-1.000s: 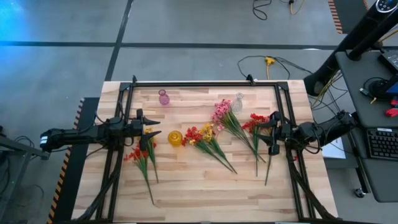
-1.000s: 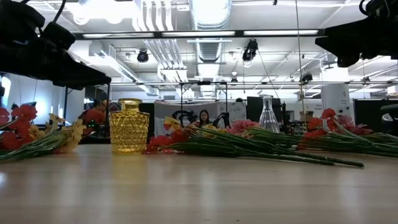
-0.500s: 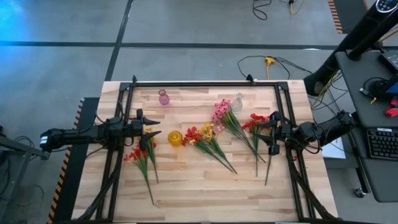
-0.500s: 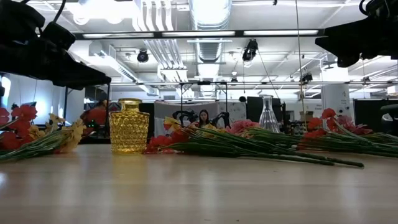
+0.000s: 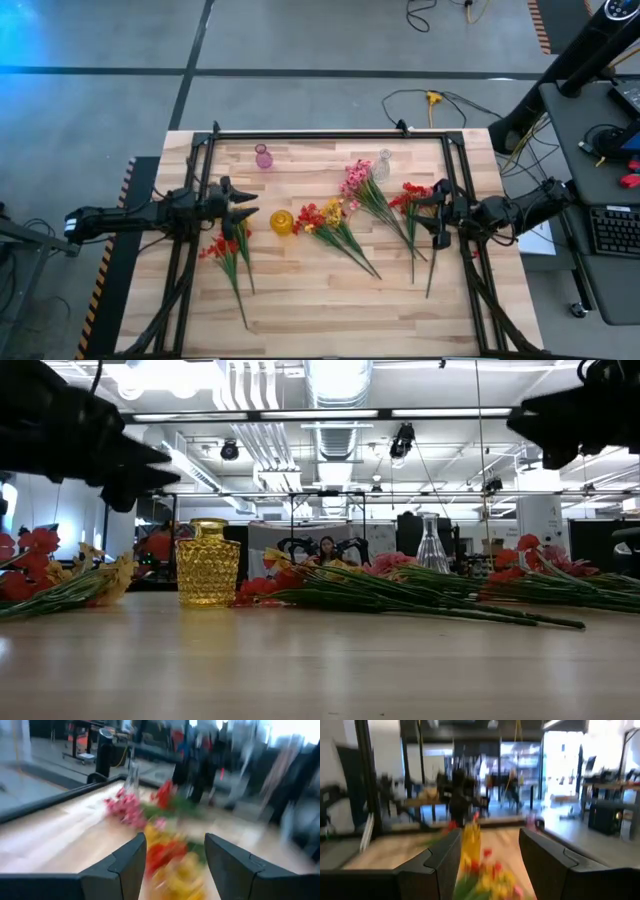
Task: Sort flowers into vase by color
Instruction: Put the right yellow flower into the yellow flower vase
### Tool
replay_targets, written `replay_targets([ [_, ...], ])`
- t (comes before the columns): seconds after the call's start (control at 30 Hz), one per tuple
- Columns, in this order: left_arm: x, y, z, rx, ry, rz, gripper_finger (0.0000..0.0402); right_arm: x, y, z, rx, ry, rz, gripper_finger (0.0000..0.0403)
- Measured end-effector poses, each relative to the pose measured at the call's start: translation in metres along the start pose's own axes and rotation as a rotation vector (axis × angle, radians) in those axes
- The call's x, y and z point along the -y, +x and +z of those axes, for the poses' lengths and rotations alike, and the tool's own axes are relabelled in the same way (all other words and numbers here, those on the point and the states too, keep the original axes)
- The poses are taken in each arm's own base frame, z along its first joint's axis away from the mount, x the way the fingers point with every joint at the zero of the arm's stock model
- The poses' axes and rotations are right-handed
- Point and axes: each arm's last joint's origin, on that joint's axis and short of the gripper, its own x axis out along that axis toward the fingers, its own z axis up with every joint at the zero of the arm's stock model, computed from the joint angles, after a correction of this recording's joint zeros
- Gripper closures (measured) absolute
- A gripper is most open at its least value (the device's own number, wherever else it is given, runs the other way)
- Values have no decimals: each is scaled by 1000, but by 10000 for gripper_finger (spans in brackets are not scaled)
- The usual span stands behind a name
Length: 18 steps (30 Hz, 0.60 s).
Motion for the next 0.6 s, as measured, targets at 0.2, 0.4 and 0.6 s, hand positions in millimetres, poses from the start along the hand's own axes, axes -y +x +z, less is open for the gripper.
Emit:
replay_targets([
  [0.2,6,-2,19,199,-244,-78,217,3,0,31,71,91,-35,211],
  [0.4,10,-5,30,306,-245,-128,217,2,6,63,6,183,-57,211],
  [0.6,10,-5,30,311,-245,-130,217,0,17,86,-113,179,-109,211],
])
